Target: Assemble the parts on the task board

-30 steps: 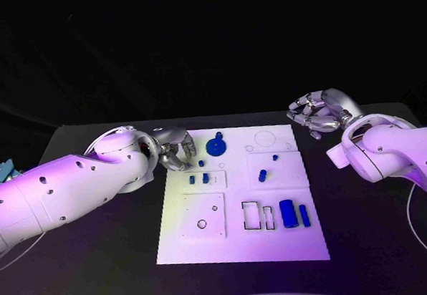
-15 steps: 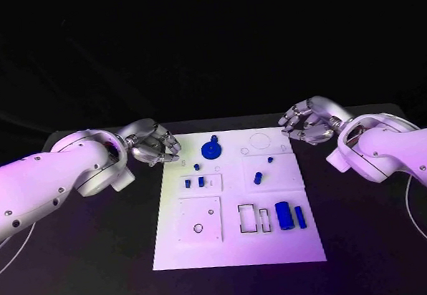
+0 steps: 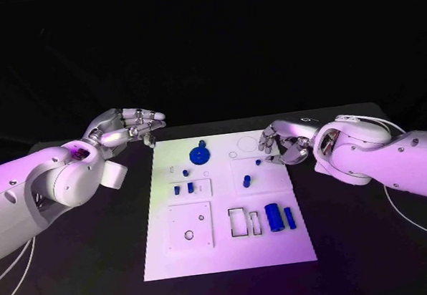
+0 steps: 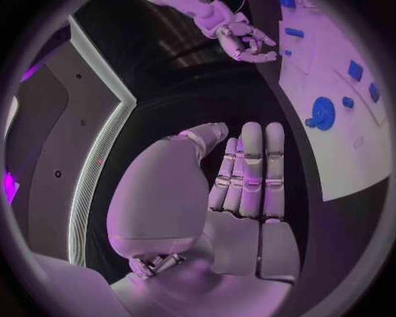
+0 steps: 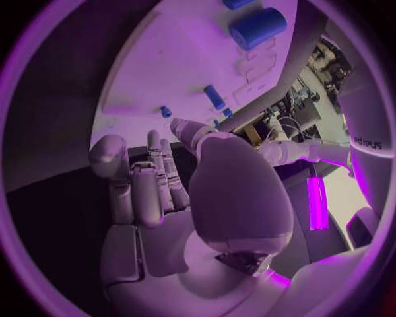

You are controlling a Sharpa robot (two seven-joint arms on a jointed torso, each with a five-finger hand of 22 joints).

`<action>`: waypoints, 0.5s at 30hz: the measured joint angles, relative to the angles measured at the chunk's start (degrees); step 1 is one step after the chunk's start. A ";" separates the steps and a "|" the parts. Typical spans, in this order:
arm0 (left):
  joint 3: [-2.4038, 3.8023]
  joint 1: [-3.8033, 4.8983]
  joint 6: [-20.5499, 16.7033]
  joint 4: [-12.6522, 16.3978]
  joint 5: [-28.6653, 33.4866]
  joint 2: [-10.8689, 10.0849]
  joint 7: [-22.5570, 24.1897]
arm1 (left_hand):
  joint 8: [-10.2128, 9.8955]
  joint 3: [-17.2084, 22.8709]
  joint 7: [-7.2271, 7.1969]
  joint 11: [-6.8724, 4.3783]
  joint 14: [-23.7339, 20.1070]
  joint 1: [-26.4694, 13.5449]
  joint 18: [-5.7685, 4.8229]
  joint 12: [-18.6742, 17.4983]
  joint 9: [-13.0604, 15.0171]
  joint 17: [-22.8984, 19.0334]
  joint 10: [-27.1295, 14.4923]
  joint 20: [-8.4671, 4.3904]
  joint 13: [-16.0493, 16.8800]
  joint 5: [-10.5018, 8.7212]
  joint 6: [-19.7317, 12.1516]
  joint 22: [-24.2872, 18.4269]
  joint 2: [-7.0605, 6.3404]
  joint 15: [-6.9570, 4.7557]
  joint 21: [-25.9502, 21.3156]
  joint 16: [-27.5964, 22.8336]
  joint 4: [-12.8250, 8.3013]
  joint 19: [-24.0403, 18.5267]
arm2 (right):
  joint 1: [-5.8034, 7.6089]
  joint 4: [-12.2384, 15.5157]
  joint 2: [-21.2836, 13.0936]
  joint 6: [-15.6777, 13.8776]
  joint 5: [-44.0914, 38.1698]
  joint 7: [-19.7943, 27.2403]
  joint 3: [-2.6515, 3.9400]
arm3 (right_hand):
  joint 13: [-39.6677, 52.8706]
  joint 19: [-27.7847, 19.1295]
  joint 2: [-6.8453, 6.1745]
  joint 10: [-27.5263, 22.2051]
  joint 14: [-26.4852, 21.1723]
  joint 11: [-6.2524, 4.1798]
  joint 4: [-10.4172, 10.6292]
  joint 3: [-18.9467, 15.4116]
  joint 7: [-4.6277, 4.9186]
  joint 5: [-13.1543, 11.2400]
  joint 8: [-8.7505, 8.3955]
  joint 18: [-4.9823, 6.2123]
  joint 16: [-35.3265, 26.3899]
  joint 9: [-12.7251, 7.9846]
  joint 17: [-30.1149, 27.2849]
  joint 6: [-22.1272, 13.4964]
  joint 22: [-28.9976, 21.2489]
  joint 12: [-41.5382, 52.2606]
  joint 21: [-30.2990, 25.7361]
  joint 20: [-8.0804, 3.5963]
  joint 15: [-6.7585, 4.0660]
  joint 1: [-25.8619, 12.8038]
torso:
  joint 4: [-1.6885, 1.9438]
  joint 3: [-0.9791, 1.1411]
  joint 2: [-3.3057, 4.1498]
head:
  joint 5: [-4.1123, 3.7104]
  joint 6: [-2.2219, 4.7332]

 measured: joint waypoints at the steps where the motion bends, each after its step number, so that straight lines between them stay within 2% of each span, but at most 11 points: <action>1: 0.00 0.00 -0.03 0.05 0.37 -0.02 0.23 | 0.00 -0.07 -0.03 0.06 0.00 0.00 0.00 0.07 -0.02 -0.03 0.08 -0.03 0.00 0.00 0.03 -0.03 0.00 0.00 0.00 0.00 -0.07 -0.03 | 0.00 0.04 0.03 0.08 -0.39 -0.18 0.00 | -0.06 0.00 -0.05 -0.01 0.00 0.01 -0.03 -0.02 0.00 0.00 -0.07 0.00 0.00 0.00 0.00 0.00 0.03 -0.10 0.00 0.00 0.00 -0.05 | 0.00 0.00 0.00 | -0.04 0.01; 3: 0.00 -0.01 -0.22 0.34 2.66 -0.11 1.68 | 0.00 -0.13 -0.02 -0.25 -0.12 0.00 -0.01 0.47 -0.03 -0.12 0.39 -0.20 0.11 0.00 0.02 -0.11 0.00 -0.12 -0.27 -0.08 -0.13 -0.20 | 0.00 0.34 0.27 0.60 -2.98 -1.34 0.00 | -0.29 0.20 -0.04 -0.22 0.14 0.22 -0.09 -0.09 0.00 0.00 -0.07 0.00 0.00 0.00 0.15 0.00 0.12 -0.12 0.08 0.20 0.13 -0.04 | -0.01 -0.01 0.01 | -0.20 0.02; 7: 0.00 -0.02 -0.52 0.74 5.35 -0.18 3.65 | 0.00 -0.13 -0.02 -0.15 -0.20 -0.22 -0.02 0.70 -0.03 -0.25 0.70 -0.20 0.17 0.00 0.02 -0.19 0.23 -0.20 -0.27 -0.23 -0.13 -0.20 | -0.02 0.76 0.88 1.28 -6.55 -3.01 0.00 | -0.55 0.41 -0.04 -0.22 0.21 0.22 -0.26 0.07 0.00 0.00 -0.07 0.00 0.20 -0.07 0.52 0.00 0.43 -0.43 0.69 0.03 0.21 -0.04 | -0.04 -0.05 0.04 | -0.58 0.07; 9: -0.01 -0.04 -0.64 0.92 6.15 -0.19 4.30 | 0.00 -0.13 -0.02 -0.25 -0.20 -0.23 -0.02 0.86 -0.03 -0.26 0.79 -0.20 0.24 0.00 0.02 -0.20 0.23 -0.20 -0.27 -0.23 -0.13 -0.20 | -0.04 0.91 1.20 1.42 -7.82 -3.60 0.00 | -0.68 0.71 -0.04 -0.22 0.21 0.21 -0.34 0.15 0.00 0.00 -0.07 -0.01 0.24 -0.13 0.65 0.00 0.69 -0.66 1.05 0.30 0.21 -0.05 | -0.04 -0.07 0.04 | -0.67 0.07; 15: -0.02 -0.05 -0.89 1.35 7.70 -0.18 5.81 | 0.00 -0.29 -0.03 -0.36 -0.20 -0.23 -0.03 1.03 -0.03 -0.33 0.90 -0.20 0.27 0.00 0.02 -0.26 0.23 -0.20 -0.51 -0.23 -0.29 -0.20 | -0.09 1.07 2.22 1.61 -10.72 -4.93 0.00 | -0.95 0.90 -0.04 -0.21 0.21 0.21 -0.83 0.33 0.20 0.00 -0.29 -0.01 0.46 -0.20 0.93 0.21 1.09 -0.82 1.69 0.11 0.21 -0.05 | -0.05 -0.05 0.03 | -0.93 -0.04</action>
